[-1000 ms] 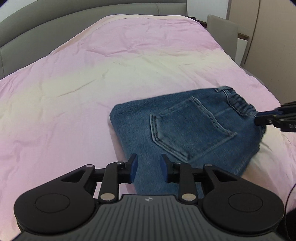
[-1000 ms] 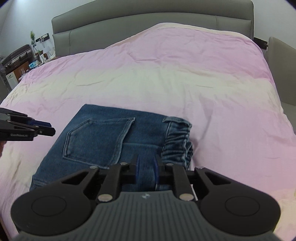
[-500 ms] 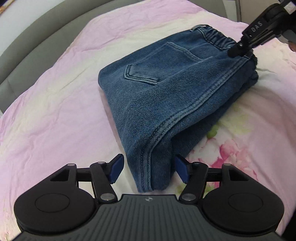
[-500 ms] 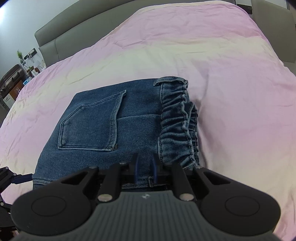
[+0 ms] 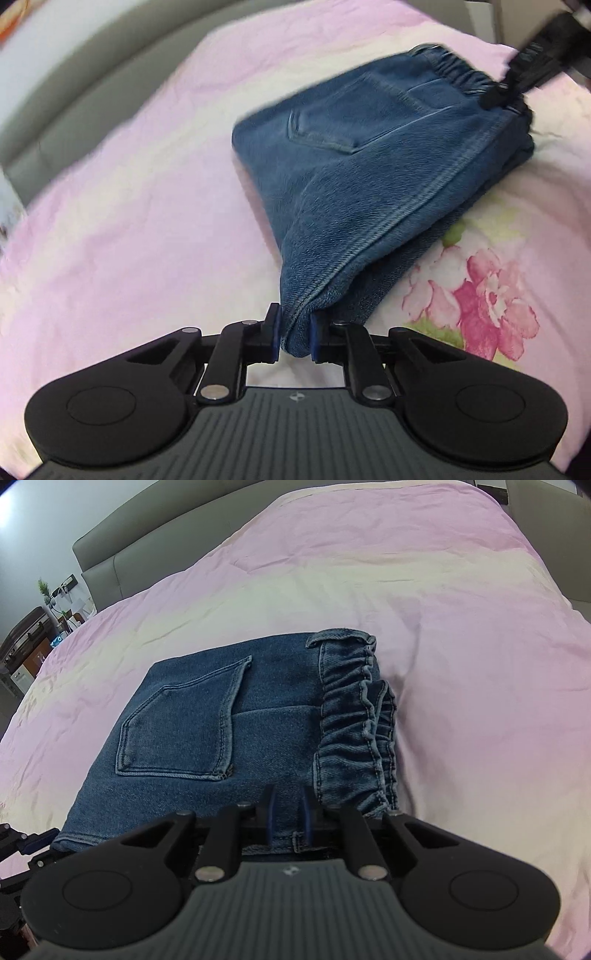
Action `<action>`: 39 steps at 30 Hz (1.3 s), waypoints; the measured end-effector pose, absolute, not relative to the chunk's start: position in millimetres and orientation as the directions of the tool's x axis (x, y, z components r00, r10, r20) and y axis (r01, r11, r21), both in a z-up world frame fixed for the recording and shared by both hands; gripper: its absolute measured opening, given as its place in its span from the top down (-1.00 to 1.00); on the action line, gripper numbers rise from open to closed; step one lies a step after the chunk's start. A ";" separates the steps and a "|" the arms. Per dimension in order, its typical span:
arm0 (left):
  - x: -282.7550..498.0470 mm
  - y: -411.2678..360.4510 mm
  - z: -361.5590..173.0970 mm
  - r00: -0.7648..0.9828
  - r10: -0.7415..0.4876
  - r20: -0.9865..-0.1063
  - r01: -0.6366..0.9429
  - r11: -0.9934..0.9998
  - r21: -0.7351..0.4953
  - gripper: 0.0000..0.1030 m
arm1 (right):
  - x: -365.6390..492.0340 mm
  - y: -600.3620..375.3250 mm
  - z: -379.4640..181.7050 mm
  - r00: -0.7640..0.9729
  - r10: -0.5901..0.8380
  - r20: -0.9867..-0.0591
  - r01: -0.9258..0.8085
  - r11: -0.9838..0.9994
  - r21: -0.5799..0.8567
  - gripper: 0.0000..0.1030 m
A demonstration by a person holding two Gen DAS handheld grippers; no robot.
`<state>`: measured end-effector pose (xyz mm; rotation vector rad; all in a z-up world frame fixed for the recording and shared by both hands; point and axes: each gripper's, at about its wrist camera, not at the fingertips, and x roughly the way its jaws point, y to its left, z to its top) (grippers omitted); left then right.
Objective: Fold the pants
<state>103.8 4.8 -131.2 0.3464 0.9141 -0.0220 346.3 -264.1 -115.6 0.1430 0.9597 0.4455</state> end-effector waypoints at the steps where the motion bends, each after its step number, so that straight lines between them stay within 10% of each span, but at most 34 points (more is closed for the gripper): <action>1: 107.1 8.0 -133.9 0.596 0.116 -0.795 0.152 0.955 0.253 0.68 | 346.1 -263.6 -117.2 0.485 0.429 -0.762 -0.310 0.899 0.309 0.87; 13: 119.3 43.3 -96.3 0.479 -0.044 -0.877 0.096 0.995 0.002 0.45 | 351.4 -266.9 -112.9 0.454 0.420 -0.786 -0.267 0.906 0.329 0.87; 26: 166.8 51.6 -34.9 0.593 -0.207 -0.778 0.116 0.978 -0.172 -0.21 | 352.6 -294.7 -55.3 0.496 0.388 -0.777 -0.253 0.920 0.298 -0.27; 39: 258.0 81.3 -108.9 0.535 -0.271 -0.800 -0.025 0.942 -0.336 -0.42 | 417.7 -331.4 -133.2 0.361 0.521 -0.773 -0.045 0.838 0.544 -0.40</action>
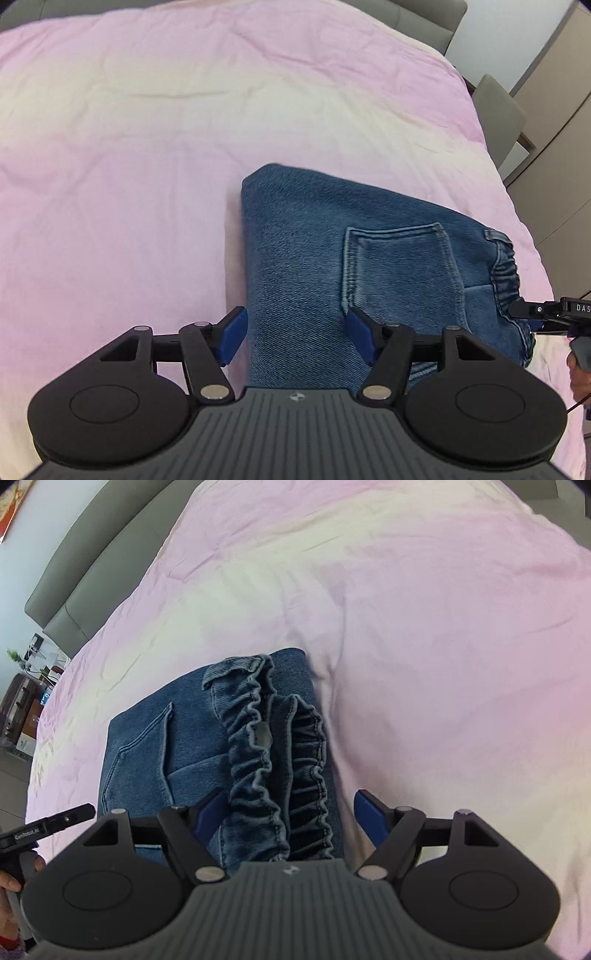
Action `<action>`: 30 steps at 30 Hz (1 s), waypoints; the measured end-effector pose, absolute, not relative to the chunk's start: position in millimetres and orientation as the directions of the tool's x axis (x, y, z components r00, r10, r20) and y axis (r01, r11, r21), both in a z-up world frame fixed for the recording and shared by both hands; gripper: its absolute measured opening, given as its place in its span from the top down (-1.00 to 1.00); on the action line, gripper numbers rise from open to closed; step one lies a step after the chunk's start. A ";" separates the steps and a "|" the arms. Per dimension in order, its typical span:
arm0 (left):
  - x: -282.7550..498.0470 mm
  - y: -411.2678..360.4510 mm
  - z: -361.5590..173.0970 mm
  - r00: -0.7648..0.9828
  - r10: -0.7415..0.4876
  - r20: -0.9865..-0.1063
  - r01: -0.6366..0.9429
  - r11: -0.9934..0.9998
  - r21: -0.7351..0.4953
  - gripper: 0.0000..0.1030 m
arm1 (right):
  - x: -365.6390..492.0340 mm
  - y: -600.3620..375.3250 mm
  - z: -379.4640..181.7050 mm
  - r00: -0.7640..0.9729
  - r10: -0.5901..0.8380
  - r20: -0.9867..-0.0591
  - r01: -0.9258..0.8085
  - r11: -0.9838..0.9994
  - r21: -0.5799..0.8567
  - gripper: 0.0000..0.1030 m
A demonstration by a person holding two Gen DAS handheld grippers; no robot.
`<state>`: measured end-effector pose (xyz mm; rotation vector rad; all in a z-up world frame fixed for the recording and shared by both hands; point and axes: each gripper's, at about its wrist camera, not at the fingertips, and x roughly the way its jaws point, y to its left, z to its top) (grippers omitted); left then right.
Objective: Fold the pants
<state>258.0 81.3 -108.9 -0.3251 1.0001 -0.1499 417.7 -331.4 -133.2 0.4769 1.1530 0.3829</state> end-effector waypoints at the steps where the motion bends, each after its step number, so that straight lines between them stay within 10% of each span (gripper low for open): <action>1: 259.8 82.1 -112.9 0.531 -0.276 -0.801 -0.023 0.940 -0.339 -0.46 | 421.0 -330.9 -138.2 0.351 0.531 -0.771 -0.041 0.831 0.554 -0.40; 16: 277.4 95.1 -153.5 0.503 -0.409 -0.761 -0.007 0.879 -0.477 -0.54 | 456.1 -328.5 -188.9 0.288 0.635 -0.716 -0.007 0.749 0.662 -0.32; 30: 250.8 96.5 -104.2 0.524 -0.376 -0.764 0.015 0.901 -0.433 0.22 | 421.6 -284.5 -107.3 0.358 0.509 -0.783 -0.115 0.856 0.504 0.13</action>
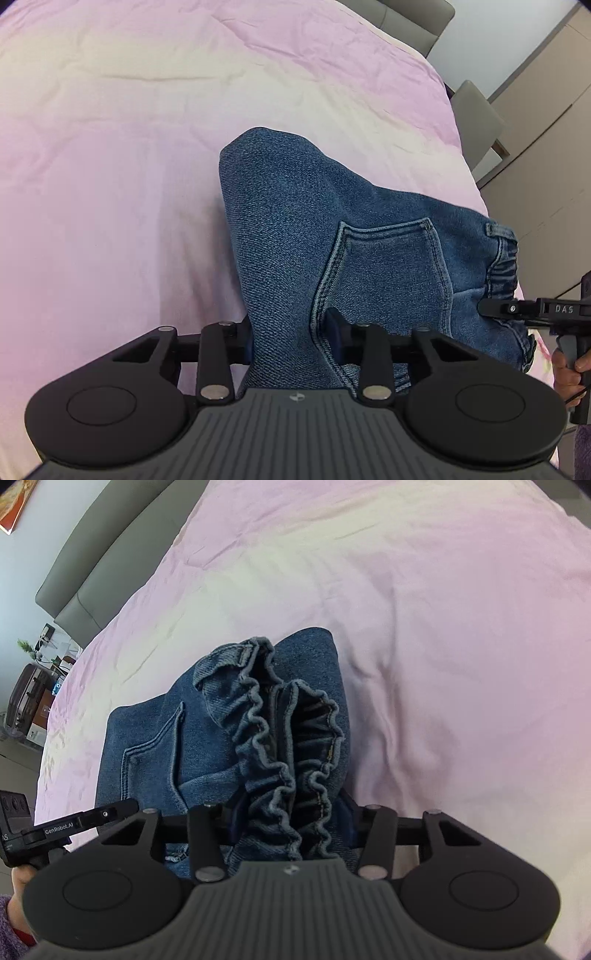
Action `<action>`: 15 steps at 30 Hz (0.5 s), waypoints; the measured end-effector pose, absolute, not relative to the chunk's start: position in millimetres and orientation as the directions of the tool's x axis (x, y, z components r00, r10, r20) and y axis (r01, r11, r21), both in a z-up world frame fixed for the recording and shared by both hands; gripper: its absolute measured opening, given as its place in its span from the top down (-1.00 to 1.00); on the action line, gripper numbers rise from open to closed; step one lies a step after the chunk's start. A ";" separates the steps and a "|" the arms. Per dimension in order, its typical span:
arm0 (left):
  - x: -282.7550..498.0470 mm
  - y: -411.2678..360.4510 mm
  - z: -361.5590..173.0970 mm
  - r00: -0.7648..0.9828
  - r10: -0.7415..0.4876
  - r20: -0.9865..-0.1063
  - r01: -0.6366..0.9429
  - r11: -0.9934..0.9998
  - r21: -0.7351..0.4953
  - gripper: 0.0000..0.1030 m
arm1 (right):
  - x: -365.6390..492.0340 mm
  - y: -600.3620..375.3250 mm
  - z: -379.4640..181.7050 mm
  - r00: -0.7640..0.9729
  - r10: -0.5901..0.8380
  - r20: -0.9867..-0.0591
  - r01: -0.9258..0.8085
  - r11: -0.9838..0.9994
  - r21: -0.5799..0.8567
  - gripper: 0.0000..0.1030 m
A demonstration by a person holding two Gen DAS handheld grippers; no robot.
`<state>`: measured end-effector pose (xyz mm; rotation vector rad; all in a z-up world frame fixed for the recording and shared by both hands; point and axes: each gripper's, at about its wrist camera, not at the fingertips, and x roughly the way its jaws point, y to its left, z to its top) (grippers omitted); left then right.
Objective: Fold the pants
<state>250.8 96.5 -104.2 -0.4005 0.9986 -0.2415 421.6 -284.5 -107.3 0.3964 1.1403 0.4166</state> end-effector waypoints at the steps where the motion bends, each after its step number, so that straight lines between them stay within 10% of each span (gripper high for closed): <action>1: 246.3 100.6 -98.8 0.522 -0.371 -0.768 0.018 0.905 -0.425 0.22 | 417.5 -279.0 -99.4 0.354 0.510 -0.784 -0.124 0.856 0.502 0.14; 15: 161.3 264.5 -9.9 0.531 -0.203 -0.823 -0.065 0.959 -0.278 0.22 | 372.3 -93.9 -56.8 0.251 0.660 -0.708 -0.216 0.751 0.624 0.17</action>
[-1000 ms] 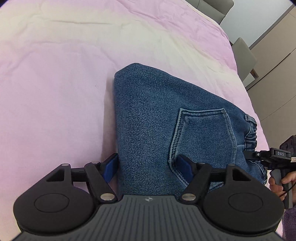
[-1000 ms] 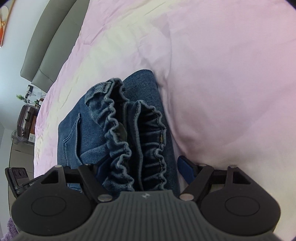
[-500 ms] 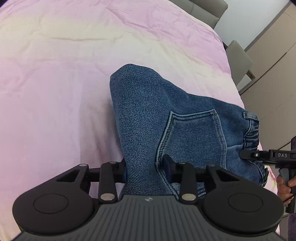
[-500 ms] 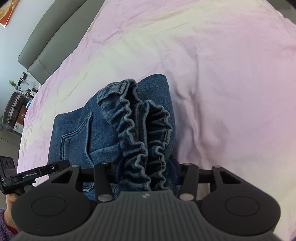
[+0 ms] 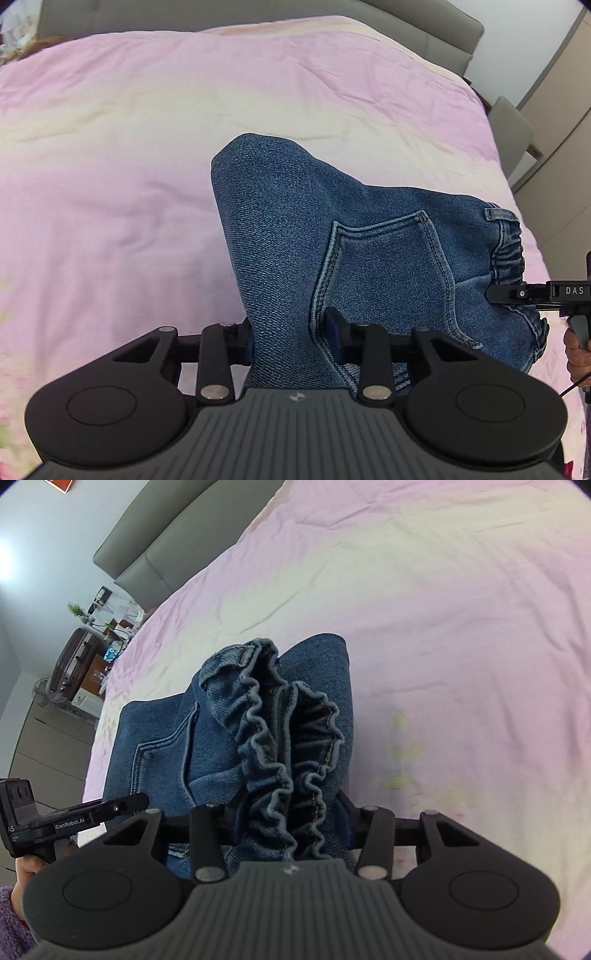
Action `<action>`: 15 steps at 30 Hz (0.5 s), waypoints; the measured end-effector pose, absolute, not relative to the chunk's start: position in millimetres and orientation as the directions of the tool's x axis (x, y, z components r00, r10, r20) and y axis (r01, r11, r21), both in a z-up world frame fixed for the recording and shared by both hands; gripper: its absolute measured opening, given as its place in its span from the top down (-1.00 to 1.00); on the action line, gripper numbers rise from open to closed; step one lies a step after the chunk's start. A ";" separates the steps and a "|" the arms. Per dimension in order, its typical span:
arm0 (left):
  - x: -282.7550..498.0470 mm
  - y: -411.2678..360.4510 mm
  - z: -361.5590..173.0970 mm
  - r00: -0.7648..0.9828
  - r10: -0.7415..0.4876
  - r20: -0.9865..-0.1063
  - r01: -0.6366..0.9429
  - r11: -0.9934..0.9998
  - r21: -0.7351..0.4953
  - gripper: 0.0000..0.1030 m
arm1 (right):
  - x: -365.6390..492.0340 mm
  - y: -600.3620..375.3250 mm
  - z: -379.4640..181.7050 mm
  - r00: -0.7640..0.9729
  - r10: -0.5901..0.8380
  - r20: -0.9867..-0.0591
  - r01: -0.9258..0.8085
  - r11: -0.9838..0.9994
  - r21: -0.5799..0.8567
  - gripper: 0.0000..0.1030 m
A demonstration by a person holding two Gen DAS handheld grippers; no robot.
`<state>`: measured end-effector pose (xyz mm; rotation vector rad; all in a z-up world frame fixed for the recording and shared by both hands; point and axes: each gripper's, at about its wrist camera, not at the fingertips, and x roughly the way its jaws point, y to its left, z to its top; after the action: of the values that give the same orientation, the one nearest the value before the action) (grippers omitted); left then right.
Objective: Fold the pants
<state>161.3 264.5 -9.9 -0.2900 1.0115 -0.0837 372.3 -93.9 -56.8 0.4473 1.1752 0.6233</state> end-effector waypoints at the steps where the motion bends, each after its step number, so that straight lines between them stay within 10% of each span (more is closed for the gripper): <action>1: 156.0 279.2 -6.7 0.528 -0.190 -0.828 -0.075 0.960 -0.268 0.22 | 370.1 -77.2 -56.8 0.241 0.674 -0.699 -0.224 0.739 0.636 0.17; 15: 147.4 412.4 -50.2 0.460 -0.126 -0.879 -0.172 0.958 -0.228 0.22 | 359.9 98.1 -109.2 0.096 0.727 -0.680 -0.247 0.679 0.691 0.18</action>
<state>147.4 412.4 -50.2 -0.3035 1.0968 0.0291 359.9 98.1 -109.2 0.4596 1.2831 0.7602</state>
